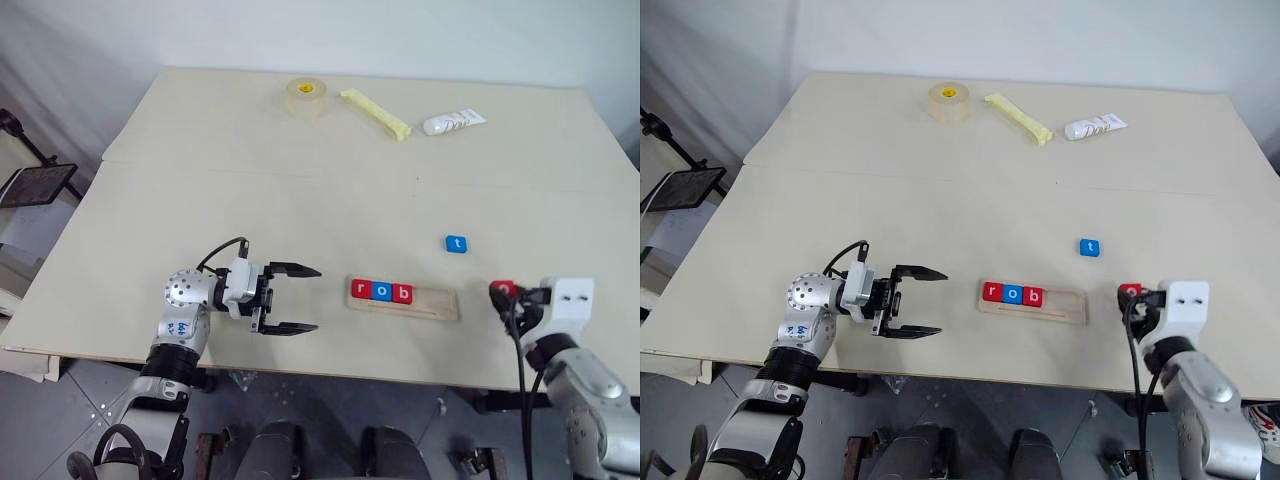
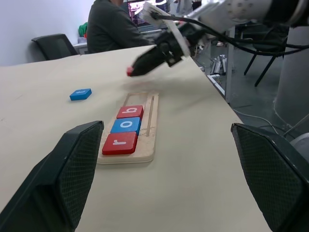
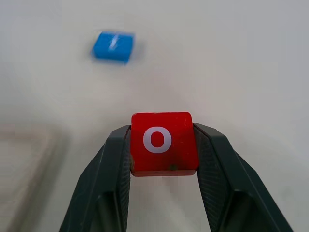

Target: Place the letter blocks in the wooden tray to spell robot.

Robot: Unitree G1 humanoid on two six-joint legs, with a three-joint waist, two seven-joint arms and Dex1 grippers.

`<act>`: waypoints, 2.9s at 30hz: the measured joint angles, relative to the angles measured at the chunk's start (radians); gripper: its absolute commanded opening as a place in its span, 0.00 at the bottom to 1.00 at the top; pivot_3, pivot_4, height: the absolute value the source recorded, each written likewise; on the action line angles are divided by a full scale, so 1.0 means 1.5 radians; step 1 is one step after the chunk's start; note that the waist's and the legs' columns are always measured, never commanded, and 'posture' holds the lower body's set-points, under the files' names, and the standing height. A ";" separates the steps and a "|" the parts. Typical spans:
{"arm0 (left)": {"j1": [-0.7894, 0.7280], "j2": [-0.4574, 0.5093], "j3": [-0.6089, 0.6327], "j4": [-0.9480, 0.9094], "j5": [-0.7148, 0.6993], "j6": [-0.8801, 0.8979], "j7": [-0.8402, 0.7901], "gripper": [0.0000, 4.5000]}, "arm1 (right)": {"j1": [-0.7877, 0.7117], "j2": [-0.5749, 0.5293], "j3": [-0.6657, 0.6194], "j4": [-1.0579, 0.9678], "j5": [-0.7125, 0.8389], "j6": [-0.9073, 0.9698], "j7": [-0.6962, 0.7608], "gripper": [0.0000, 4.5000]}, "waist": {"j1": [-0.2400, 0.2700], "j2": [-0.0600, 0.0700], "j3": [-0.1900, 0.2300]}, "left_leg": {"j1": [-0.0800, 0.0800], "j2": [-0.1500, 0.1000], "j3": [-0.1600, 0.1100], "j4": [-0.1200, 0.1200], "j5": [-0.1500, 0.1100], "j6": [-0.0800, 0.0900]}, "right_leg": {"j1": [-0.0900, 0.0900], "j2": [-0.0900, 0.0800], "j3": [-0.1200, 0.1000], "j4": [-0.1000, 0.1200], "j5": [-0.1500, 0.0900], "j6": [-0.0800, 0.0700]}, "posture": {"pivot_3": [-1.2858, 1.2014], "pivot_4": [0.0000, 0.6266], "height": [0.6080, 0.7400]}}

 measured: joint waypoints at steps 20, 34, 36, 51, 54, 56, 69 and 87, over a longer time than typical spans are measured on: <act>-0.001 0.000 0.000 0.000 0.000 0.002 0.000 1.00 | 0.053 -0.242 -0.002 -0.016 0.017 -0.015 0.238 0.99 | 0.001 0.000 0.000 | 0.000 0.000 0.001 0.000 0.000 0.001 | 0.001 0.000 0.001 -0.004 0.000 0.000 | 0.52 0.24 1.00; -0.006 -0.001 0.000 0.007 0.001 -0.005 -0.008 1.00 | -0.207 -0.469 0.187 0.404 -0.122 -0.297 0.623 0.99 | -0.001 -0.001 0.000 | 0.000 0.001 0.002 0.000 0.000 0.001 | 0.002 0.000 -0.001 -0.005 0.000 0.000 | 0.52 0.24 1.00; -0.005 -0.001 0.000 0.006 0.001 -0.006 -0.008 1.00 | -0.241 -0.469 0.210 0.440 -0.138 -0.320 0.645 0.99 | 0.000 -0.001 0.000 | 0.000 0.001 0.001 0.000 0.000 0.001 | 0.002 0.000 -0.002 -0.005 0.000 0.000 | 0.52 0.24 1.00; 0.014 0.006 0.000 -0.004 0.001 -0.006 0.007 1.00 | -0.391 -0.466 0.298 0.600 -0.183 -0.378 0.740 0.99 | 0.000 -0.001 0.000 | -0.001 0.001 0.000 0.001 0.000 0.001 | 0.002 0.000 -0.004 -0.005 0.000 0.000 | 0.52 0.24 1.00; 0.014 0.005 0.000 -0.004 0.001 -0.006 0.010 1.00 | -0.391 -0.466 0.298 0.598 -0.187 -0.370 0.739 0.87 | 0.000 -0.001 0.000 | -0.001 0.001 0.000 0.001 0.000 0.001 | 0.002 0.000 -0.003 -0.005 0.000 0.000 | 0.52 0.24 1.00; 0.011 0.005 0.000 -0.003 0.001 -0.006 0.010 1.00 | -0.391 -0.466 0.298 0.585 -0.192 -0.353 0.739 0.74 | 0.000 -0.001 0.000 | -0.001 0.001 0.000 0.001 0.000 0.001 | 0.002 0.000 -0.003 -0.005 0.000 0.000 | 0.52 0.24 1.00; -0.007 -0.004 0.000 0.011 0.002 -0.012 0.010 1.00 | -0.373 -0.469 0.290 0.515 -0.196 -0.290 0.724 0.32 | 0.000 0.000 0.000 | -0.001 0.001 0.000 0.001 0.000 0.001 | 0.002 0.000 -0.003 -0.004 0.000 0.000 | 0.52 0.24 1.00; -0.015 -0.014 -0.001 0.030 0.002 -0.026 0.009 1.00 | -0.422 -0.473 0.401 0.167 -0.182 0.029 0.675 0.32 | 0.000 0.000 0.001 | -0.002 0.001 -0.001 0.001 0.000 0.000 | 0.001 0.000 -0.003 -0.004 0.000 0.000 | 0.52 0.24 1.00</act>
